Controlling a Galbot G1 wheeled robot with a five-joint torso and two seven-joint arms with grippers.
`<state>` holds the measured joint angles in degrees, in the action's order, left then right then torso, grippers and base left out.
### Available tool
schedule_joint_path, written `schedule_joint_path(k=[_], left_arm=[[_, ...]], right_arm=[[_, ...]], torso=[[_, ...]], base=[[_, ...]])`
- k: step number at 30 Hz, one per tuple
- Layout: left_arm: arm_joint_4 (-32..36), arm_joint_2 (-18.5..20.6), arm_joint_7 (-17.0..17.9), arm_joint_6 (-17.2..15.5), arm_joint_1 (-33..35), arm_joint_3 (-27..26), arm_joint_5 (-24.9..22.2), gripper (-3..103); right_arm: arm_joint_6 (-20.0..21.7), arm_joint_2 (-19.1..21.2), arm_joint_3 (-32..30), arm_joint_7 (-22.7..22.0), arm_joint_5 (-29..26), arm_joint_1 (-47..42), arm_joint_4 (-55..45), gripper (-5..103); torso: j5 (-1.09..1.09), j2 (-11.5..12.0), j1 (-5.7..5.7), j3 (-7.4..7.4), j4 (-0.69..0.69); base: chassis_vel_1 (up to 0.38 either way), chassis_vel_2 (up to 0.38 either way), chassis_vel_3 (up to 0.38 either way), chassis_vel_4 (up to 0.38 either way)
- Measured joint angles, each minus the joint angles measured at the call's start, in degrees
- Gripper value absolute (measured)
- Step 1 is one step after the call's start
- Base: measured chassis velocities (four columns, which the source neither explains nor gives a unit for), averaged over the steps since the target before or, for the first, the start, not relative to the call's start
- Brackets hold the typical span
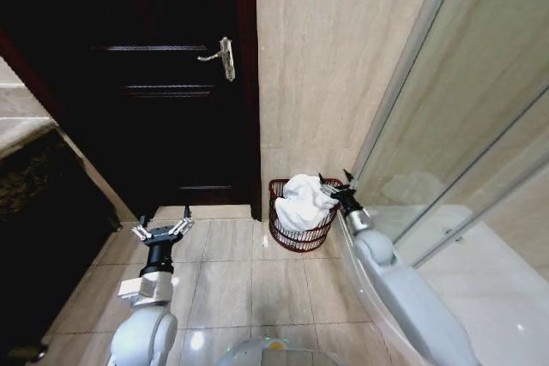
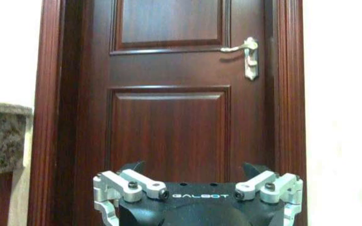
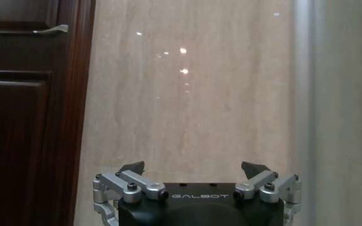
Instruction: Discard the used towel into the hamper.
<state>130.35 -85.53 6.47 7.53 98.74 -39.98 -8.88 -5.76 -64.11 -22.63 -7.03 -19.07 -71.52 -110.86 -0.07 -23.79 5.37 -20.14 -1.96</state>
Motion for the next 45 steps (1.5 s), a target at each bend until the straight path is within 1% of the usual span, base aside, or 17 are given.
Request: schedule_joint_path(k=[1, 3, 4, 6, 7, 8, 9, 10, 11, 12, 16, 21, 27, 36, 42, 45], left_arm=[[0.0, 0.0, 0.0, 0.0, 0.0, 0.0, 0.0, 100], [-0.53, 0.12, -0.2, 0.2, -0.04, 0.16, 0.0, 100], [-0.53, 0.12, -0.2, 0.2, -0.04, 0.16, 0.0, 100], [-1.06, 0.16, -0.44, 0.34, -0.19, 0.42, 0.0, 100], [-1.17, 0.16, -0.5, 0.37, -0.25, 0.47, 0.01, 100], [-1.17, 0.16, -0.5, 0.37, -0.25, 0.47, 0.01, 100], [-1.31, 0.09, -0.67, 0.52, -0.29, 0.62, 0.09, 100], [-1.4, -0.05, -0.88, 0.67, -0.25, 0.71, 0.12, 100], [-1.54, -0.16, -1.09, 0.94, -0.21, 0.8, 0.21, 100], [-1.54, -0.16, -1.09, 0.94, -0.21, 0.8, 0.21, 100], [-2.02, -0.52, -1.38, 1.64, 0.1, 0.99, 0.69, 100], [-1.96, -0.69, -1.42, 1.7, 0.09, 1.11, 0.87, 100], [-1.31, -0.77, -1.41, 1.7, 0.24, 0.92, 0.87, 100], [-0.87, -0.97, -1.31, 1.63, 0.32, 0.56, 0.87, 100], [-0.73, -1.32, -1.27, 1.56, 0.3, 0.58, 0.93, 100], [-0.67, -1.23, -1.2, 1.44, 0.36, 0.5, 0.93, 100]], right_arm=[[0.0, 0.0, 0.0, 0.0, 0.0, 0.0, 0.0, 100], [-0.31, -2.72, -3.23, -0.05, 2.72, -6.86, -3.12, 100], [-0.31, -2.72, -3.23, -0.05, 2.72, -6.86, -3.12, 100], [-2.6, -6.65, -6.62, 1.23, 6.11, -14.17, -5.5, 100], [-3.33, -7.85, -7.39, 1.65, 6.68, -16.14, -5.85, 100], [-3.33, -7.85, -7.39, 1.65, 6.68, -16.14, -5.85, 100], [-4.74, -9.71, -8.68, 2.23, 7.17, -18.96, -6.14, 100], [-5.91, -10.97, -9.62, 2.83, 7.28, -21.36, -6.13, 100], [-7.12, -11.78, -10.39, 3.5, 7.28, -23.47, -5.78, 100], [-7.12, -11.78, -10.39, 3.5, 7.28, -23.47, -5.78, 100], [-9.89, -12.4, -11.36, 4.43, 7.2, -27.31, -4.65, 100], [-10.89, -12.34, -11.13, 4.45, 7.5, -27.23, -4.32, 100], [-10.73, -11.97, -10.22, 4.59, 7.86, -26.51, -4.31, 100], [-9.67, -11.07, -9.4, 4.55, 8.05, -24.96, -4.31, 100], [-9.29, -10.43, -9.0, 4.45, 8.25, -25.43, -4.97, 100], [-7.48, -9.68, -8.26, 4.82, 8.06, -25.5, -5.51, 100]], torso=[[0.0, 0.0, 0.0, 0.0, 0.0], [0.11, 0.0, 0.0, -0.01, 0.03], [0.11, 0.0, 0.0, -0.01, 0.03], [0.04, 0.0, 0.0, 0.0, 0.03], [0.07, 0.0, 0.0, 0.0, 0.03], [0.07, 0.0, 0.0, 0.0, 0.03], [0.1, 0.0, 0.0, 0.0, 0.02], [0.04, -0.01, 0.0, 0.0, 0.01], [0.07, 0.0, 0.0, -0.01, 0.02], [0.07, 0.0, 0.0, -0.01, 0.02], [0.07, -0.01, 0.0, -0.01, 0.02], [0.07, 0.0, 0.0, -0.01, 0.0], [0.08, -0.01, -0.01, -0.01, 0.01], [0.08, 0.0, 0.02, -0.02, 0.01], [0.07, 0.0, 0.03, -0.03, 0.02], [0.08, 0.0, 0.03, -0.03, 0.02]], base=[[0.0, 0.0, 0.0, 0.0], [0.0, 0.0, 0.0, 0.0], [0.0, 0.0, 0.0, 0.0], [0.0, 0.0, 0.0, 0.0], [0.0, 0.0, 0.0, 0.0], [0.0, 0.0, 0.0, 0.0], [0.0, 0.0, 0.0, 0.0], [0.0, 0.0, 0.0, 0.0], [0.0, 0.0, 0.0, 0.0], [0.0, 0.0, 0.0, 0.0], [0.0, 0.0, 0.0, 0.0], [0.0, 0.0, 0.0, 0.0], [-0.035, 0.042, 0.033, -0.04], [-0.127, 0.136, 0.129, -0.134], [-0.125, 0.107, 0.107, -0.114], [-0.047, 0.021, 0.036, -0.029]])
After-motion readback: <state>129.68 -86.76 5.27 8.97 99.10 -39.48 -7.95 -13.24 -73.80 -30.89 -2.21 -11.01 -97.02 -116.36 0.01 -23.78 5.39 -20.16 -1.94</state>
